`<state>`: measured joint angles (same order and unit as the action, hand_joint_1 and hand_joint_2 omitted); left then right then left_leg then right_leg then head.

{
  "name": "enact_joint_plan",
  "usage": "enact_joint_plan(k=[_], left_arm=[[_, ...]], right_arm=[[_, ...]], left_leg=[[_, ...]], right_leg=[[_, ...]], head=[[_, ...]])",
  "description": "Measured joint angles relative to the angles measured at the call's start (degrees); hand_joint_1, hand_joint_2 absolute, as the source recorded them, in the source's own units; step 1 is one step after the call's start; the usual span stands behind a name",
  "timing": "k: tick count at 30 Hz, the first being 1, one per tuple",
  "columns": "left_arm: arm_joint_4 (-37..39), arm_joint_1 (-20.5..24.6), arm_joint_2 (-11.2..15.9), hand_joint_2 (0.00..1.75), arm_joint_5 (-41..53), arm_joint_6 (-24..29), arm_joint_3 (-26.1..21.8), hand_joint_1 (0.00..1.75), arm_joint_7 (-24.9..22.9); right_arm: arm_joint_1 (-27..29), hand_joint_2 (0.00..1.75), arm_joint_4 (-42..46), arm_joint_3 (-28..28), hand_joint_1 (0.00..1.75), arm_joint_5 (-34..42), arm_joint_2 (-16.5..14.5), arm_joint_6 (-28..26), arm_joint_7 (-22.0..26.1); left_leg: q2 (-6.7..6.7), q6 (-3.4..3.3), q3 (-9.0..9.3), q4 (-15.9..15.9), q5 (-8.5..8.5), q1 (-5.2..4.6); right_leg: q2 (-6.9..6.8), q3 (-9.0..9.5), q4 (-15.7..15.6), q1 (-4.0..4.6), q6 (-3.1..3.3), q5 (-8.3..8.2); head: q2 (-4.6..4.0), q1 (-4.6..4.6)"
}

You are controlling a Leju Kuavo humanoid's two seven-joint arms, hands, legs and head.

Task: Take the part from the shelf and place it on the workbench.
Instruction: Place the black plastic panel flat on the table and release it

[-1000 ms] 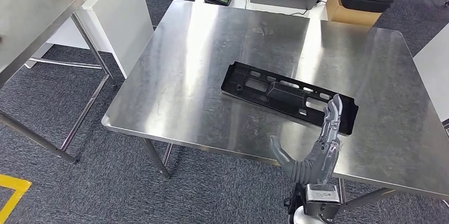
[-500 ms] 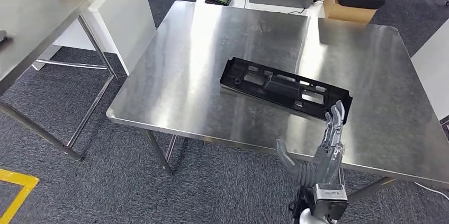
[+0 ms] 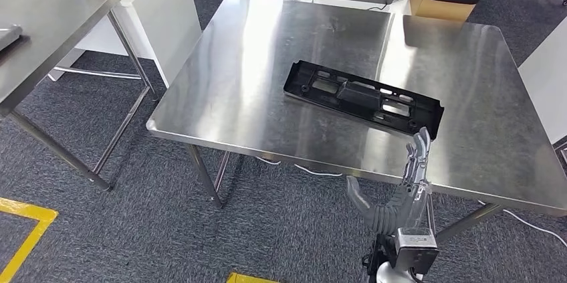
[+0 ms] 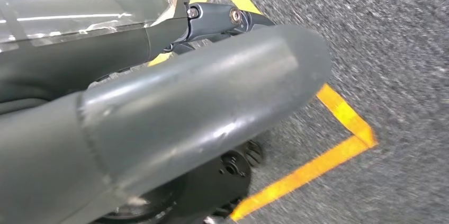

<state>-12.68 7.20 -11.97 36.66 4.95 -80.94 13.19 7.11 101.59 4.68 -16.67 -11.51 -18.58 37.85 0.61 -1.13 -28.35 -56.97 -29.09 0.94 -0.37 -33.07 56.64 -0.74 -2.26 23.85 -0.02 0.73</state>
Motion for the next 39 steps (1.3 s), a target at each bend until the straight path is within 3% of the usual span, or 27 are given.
enact_joint_plan(k=[2,3,5,6,7,8,10,12,13,14,16,18,20,21,22,23,25,27,28,31,32,33,35,37,38,39], left_arm=[[0.0,0.02,0.02,0.0,0.1,0.15,0.01,0.0,-0.3],[-0.01,0.03,0.03,0.0,0.16,0.23,0.01,0.0,-0.37],[-0.02,0.02,0.08,0.0,0.35,0.34,0.02,0.0,-0.39],[-0.02,0.01,0.09,0.0,0.44,0.37,0.02,0.0,-0.39],[-0.02,0.0,0.1,0.0,0.55,0.37,0.02,0.0,-0.39],[-0.02,0.0,0.1,0.0,0.67,0.37,0.03,0.0,-0.39],[-0.01,0.0,0.09,0.0,1.02,0.34,0.05,0.0,-0.39],[0.0,0.01,0.05,0.0,1.52,0.19,0.1,0.0,-0.41],[-0.01,0.0,0.05,0.0,1.72,0.12,0.13,0.0,-0.45],[-0.01,-0.01,0.07,0.0,1.92,0.05,0.16,0.0,-0.5],[-0.02,-0.12,0.22,0.0,2.17,0.07,0.24,0.0,-0.63],[-0.02,-0.25,0.38,0.0,2.31,0.22,0.39,0.0,-0.8],[-0.02,-0.27,0.41,0.0,2.35,0.39,0.55,0.0,-0.91],[-0.02,-0.27,0.42,0.0,2.35,0.44,0.59,0.0,-0.95],[-0.02,-0.26,0.42,0.0,2.35,0.48,0.62,0.0,-0.99],[-0.02,-0.26,0.43,0.0,2.35,0.53,0.65,0.0,-1.05],[-0.02,-0.23,0.45,0.0,2.34,0.62,0.67,0.0,-1.15],[-0.02,-0.17,0.45,0.0,2.33,0.66,0.69,0.0,-1.22],[-0.02,-0.15,0.46,0.0,2.33,0.67,0.71,0.0,-1.25],[-0.02,-0.16,0.46,0.0,2.31,0.75,0.74,0.0,-1.33],[-0.02,-0.12,0.44,0.0,2.29,0.77,0.75,0.0,-1.35],[-0.02,-0.08,0.43,0.0,2.28,0.78,0.75,0.0,-1.37],[-0.02,-0.03,0.44,0.0,2.26,0.85,0.76,0.0,-1.4],[-0.02,-0.04,0.45,0.0,2.24,1.05,0.76,0.0,-1.5],[-0.02,-0.04,0.43,0.0,2.21,1.22,0.76,0.0,-1.59],[-0.02,-0.04,0.4,0.0,2.19,1.38,0.76,0.0,-1.72]], right_arm=[[0.12,1.75,-0.03,-0.37,0.0,0.44,-0.07,0.16,-0.02],[0.18,1.75,-0.05,-0.54,0.0,0.58,-0.08,0.2,-0.05],[0.34,1.75,-0.09,-0.8,0.0,0.79,-0.09,0.25,-0.13],[0.42,1.75,-0.11,-0.93,0.0,0.84,-0.09,0.25,-0.16],[0.49,1.75,-0.12,-1.06,0.0,0.87,-0.1,0.25,-0.19],[0.56,1.75,-0.13,-1.18,0.0,0.88,-0.1,0.25,-0.2],[0.63,1.75,-0.11,-1.4,0.0,0.88,-0.15,0.25,-0.24],[0.7,1.75,0.03,-1.57,0.0,0.87,-0.3,0.25,-0.31],[0.87,1.75,0.14,-1.63,0.0,0.87,-0.36,0.26,-0.36],[1.16,1.75,0.24,-1.71,0.0,0.87,-0.4,0.28,-0.4],[1.94,1.75,0.34,-1.9,0.0,0.93,-0.43,0.36,-0.48],[2.56,1.75,0.42,-2.05,0.0,1.0,-0.61,0.5,-0.51],[3.02,1.75,0.49,-2.19,0.0,1.02,-0.79,0.69,-0.51],[3.23,1.75,0.52,-2.26,0.0,1.03,-0.82,0.78,-0.51],[3.4,1.75,0.54,-2.33,0.0,1.07,-0.84,0.87,-0.51],[3.56,1.75,0.54,-2.4,0.0,1.11,-0.85,0.95,-0.51],[3.77,1.75,0.57,-2.52,0.0,1.21,-0.87,1.08,-0.51],[3.86,1.75,0.74,-2.63,0.0,1.25,-0.89,1.11,-0.51],[3.88,1.75,0.84,-2.66,0.0,1.26,-0.9,1.12,-0.5],[4.0,1.75,1.03,-2.74,0.0,1.27,-0.92,1.14,-0.49],[4.06,1.75,1.05,-2.78,0.0,1.28,-0.92,1.14,-0.49],[4.1,1.75,1.06,-2.8,0.0,1.28,-0.91,1.14,-0.49],[4.13,1.75,1.07,-2.85,0.0,1.31,-0.9,1.14,-0.49],[4.15,1.75,1.07,-2.92,0.0,1.35,-0.89,1.21,-0.49],[4.15,1.75,1.06,-2.96,0.0,1.4,-0.89,1.25,-0.49],[4.15,1.75,1.05,-2.99,0.0,1.45,-0.89,1.29,-0.49]], left_leg=[[-0.31,-1.47,-1.14,0.37,1.13,-0.09],[-0.5,-2.06,-1.9,0.52,1.78,-0.1],[-0.67,-2.53,-3.56,0.49,2.99,-0.39],[-0.75,-2.57,-4.39,0.46,3.65,-0.53],[-0.81,-2.57,-5.21,0.42,4.31,-0.65],[-0.83,-2.54,-5.96,0.38,4.95,-0.76],[-0.78,-2.31,-7.16,0.32,6.09,-0.96],[-0.72,-1.84,-7.85,0.21,7.12,-1.27],[-0.72,-1.59,-8.01,0.2,7.64,-1.37],[-0.72,-1.32,-8.11,0.21,8.13,-1.44],[-0.6,-0.74,-8.47,-0.17,8.1,-1.27],[-0.45,0.01,-9.58,-3.53,4.08,-0.91],[-0.43,0.78,-11.28,-10.61,-1.76,-0.5],[-0.43,1.11,-11.84,-14.12,-3.37,-0.31],[-0.44,1.4,-11.78,-16.31,-3.62,-0.08],[-0.45,1.63,-10.81,-16.67,-2.73,0.18],[-0.45,1.86,-6.07,-11.19,-0.13,0.67],[-0.33,1.74,-1.26,-3.98,0.0,0.69],[-0.26,1.57,-0.22,-1.93,-0.49,0.53],[-0.43,0.15,-1.01,-0.87,0.23,0.02],[-0.59,-0.6,-1.65,-0.55,0.96,-0.01],[-0.79,-1.28,-2.34,-0.24,1.72,0.02],[-1.02,-2.07,-4.08,-0.04,3.23,-0.06],[-1.19,-2.12,-6.01,-0.09,4.77,-0.17],[-1.25,-2.02,-7.03,-0.13,5.62,-0.2],[-1.29,-1.86,-7.97,-0.17,6.43,-0.2]], right_leg=[[0.09,-1.42,2.06,0.04,0.04,1.9],[0.13,-2.59,4.79,0.08,0.54,4.18],[0.18,-4.99,12.4,0.04,1.41,9.17],[0.19,-5.51,15.69,0.03,1.33,10.48],[0.19,-5.2,17.4,0.03,0.94,10.59],[0.19,-3.89,17.14,0.06,0.41,9.68],[0.19,1.64,10.69,0.17,-0.06,7.36],[0.2,7.82,1.49,0.61,0.44,7.29],[0.21,9.5,-1.44,0.82,0.71,7.71],[0.22,10.0,-2.77,1.02,0.88,7.91],[0.1,9.33,-2.79,0.38,1.43,7.28],[-0.2,8.42,-2.77,-0.24,2.51,6.19],[-0.45,7.15,-2.64,-0.06,3.16,5.07],[-0.53,6.48,-2.46,0.0,3.14,4.56],[-0.58,5.76,-2.16,0.02,3.03,4.1],[-0.61,4.97,-1.72,-0.02,2.82,3.72],[-0.61,3.37,-0.49,-0.18,2.36,3.25],[-0.61,2.0,0.61,-0.08,1.74,2.86],[-0.63,1.55,0.92,-0.01,1.3,2.57],[-0.59,0.63,1.07,0.03,-0.17,1.6],[-0.48,0.05,1.81,0.05,-0.25,2.36],[-0.35,-0.8,3.18,0.08,-0.11,3.82],[-0.1,-3.04,9.17,0.02,0.67,8.91],[0.01,-4.28,15.82,-0.03,0.45,11.96],[0.03,-3.75,17.28,-0.05,-0.16,11.71],[0.04,-2.15,16.45,-0.06,-0.89,10.39]], head=[[0.01,-0.2],[0.01,-0.31],[0.01,-0.56],[0.0,-0.61],[0.01,-0.63],[0.01,-0.66],[0.01,-0.69],[0.01,-0.65],[0.01,-0.59],[0.01,-0.52],[0.01,-0.39],[0.0,-0.16],[0.0,0.05],[0.0,0.06],[0.0,0.07],[0.0,0.07],[0.0,0.1],[0.0,0.08],[0.0,0.07],[0.0,0.05],[0.0,-0.04],[0.0,-0.15],[0.0,-0.47],[0.01,-0.61],[0.01,-0.62],[0.01,-0.65]])
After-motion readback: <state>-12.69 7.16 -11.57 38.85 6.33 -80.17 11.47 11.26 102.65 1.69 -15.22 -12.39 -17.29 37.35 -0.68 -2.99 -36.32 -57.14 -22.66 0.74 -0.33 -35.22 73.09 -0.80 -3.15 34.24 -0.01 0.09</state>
